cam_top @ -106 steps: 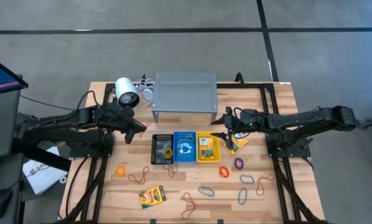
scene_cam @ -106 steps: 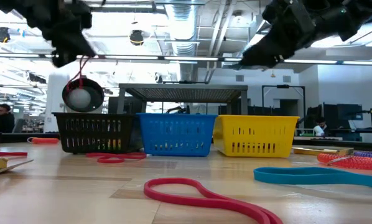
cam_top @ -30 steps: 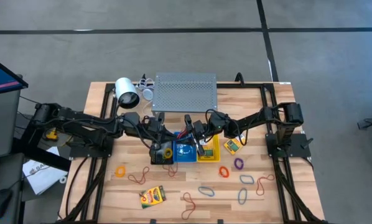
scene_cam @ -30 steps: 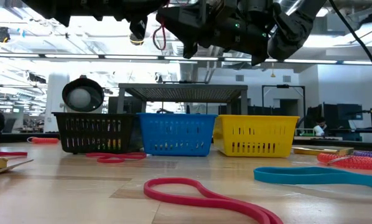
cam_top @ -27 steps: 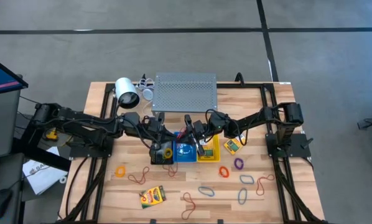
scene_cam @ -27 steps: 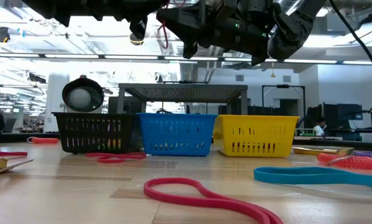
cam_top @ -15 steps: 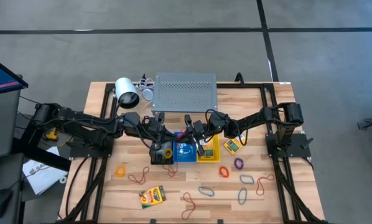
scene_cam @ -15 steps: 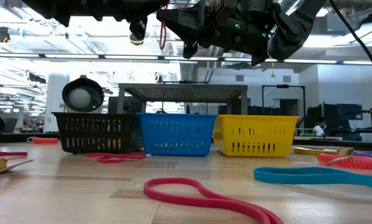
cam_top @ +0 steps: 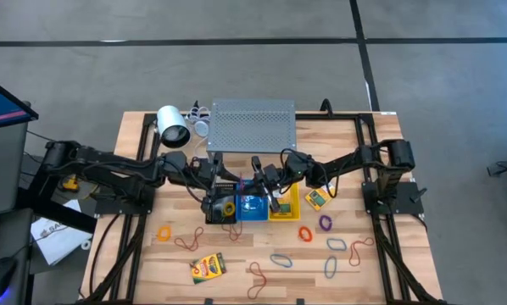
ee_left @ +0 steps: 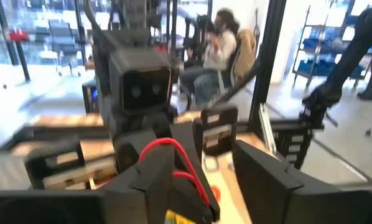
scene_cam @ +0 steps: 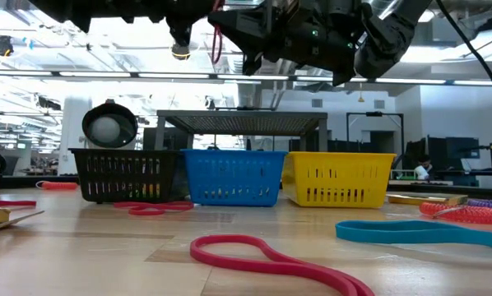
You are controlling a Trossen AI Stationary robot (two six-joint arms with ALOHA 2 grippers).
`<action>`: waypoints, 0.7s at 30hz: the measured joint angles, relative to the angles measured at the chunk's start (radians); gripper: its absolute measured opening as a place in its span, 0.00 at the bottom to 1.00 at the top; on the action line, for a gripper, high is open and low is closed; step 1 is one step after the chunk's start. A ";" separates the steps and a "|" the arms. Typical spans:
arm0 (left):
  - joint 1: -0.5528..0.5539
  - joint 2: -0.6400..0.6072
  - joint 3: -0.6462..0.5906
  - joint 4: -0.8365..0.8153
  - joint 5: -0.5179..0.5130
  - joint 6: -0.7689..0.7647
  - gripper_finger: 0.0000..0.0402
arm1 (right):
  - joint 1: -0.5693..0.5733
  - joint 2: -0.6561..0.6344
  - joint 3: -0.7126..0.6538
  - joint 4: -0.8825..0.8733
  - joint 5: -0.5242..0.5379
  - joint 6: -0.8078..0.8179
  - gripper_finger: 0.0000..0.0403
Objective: Pick & Place Office Desk Supplies
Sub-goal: Put the red rubber band into the blue basket
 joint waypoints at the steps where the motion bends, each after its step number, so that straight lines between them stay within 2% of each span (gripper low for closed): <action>1: 0.002 -0.003 0.002 0.000 -0.003 0.000 0.43 | 0.000 -0.001 0.000 0.000 -0.003 0.000 0.00; 8: 0.037 -0.064 -0.001 -0.121 -0.013 0.003 0.51 | 0.000 -0.048 0.000 -0.103 -0.010 -0.013 0.00; 14: 0.059 -0.118 -0.001 -0.254 -0.019 0.000 0.50 | 0.008 -0.118 0.000 -0.225 -0.010 -0.058 0.00; 21: 0.058 -0.166 -0.001 -0.328 -0.029 0.000 0.50 | 0.020 -0.163 0.001 -0.404 0.029 -0.088 0.00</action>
